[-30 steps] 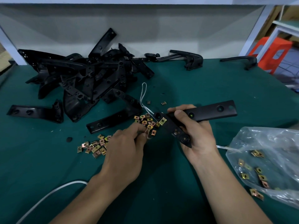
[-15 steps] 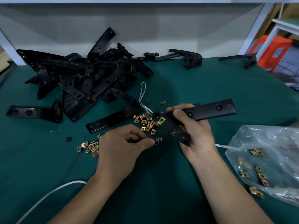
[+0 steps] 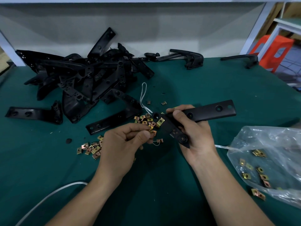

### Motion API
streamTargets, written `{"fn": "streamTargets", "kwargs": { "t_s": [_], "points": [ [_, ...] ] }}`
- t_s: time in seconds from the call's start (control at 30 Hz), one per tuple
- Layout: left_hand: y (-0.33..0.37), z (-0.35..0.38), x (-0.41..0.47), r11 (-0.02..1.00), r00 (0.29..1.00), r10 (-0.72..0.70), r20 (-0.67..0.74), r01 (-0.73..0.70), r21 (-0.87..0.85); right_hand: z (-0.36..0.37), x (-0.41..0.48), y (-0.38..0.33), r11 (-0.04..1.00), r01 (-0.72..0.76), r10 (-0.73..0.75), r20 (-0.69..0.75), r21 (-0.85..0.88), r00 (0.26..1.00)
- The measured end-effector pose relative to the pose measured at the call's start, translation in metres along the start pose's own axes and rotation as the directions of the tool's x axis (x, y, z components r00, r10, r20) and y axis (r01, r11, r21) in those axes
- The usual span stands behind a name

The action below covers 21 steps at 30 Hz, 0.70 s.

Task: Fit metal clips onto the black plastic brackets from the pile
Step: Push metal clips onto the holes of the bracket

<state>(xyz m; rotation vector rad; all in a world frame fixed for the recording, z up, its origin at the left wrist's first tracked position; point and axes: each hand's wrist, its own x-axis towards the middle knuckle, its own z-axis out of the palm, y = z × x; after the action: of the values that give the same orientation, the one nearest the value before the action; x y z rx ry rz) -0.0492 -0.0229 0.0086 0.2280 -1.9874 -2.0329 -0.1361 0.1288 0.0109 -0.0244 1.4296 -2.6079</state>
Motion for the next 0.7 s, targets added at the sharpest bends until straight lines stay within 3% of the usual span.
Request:
{"fn": "streamTargets", "kwargs": {
  "t_s": [0.27, 0.7],
  "points": [
    [0.009, 0.009, -0.010, 0.983, 0.996, -0.057, 0.068, 0.068, -0.169, 0.006, -0.003, 0.004, 0.996, 0.035, -0.034, -0.012, 0.078, 0.999],
    [0.014, 0.023, -0.019, 0.931, 0.966, -0.237, 0.098, 0.255, -0.261, 0.011, -0.009, 0.006, 0.995, 0.029, -0.032, 0.032, 0.099, 0.999]
  ]
}}
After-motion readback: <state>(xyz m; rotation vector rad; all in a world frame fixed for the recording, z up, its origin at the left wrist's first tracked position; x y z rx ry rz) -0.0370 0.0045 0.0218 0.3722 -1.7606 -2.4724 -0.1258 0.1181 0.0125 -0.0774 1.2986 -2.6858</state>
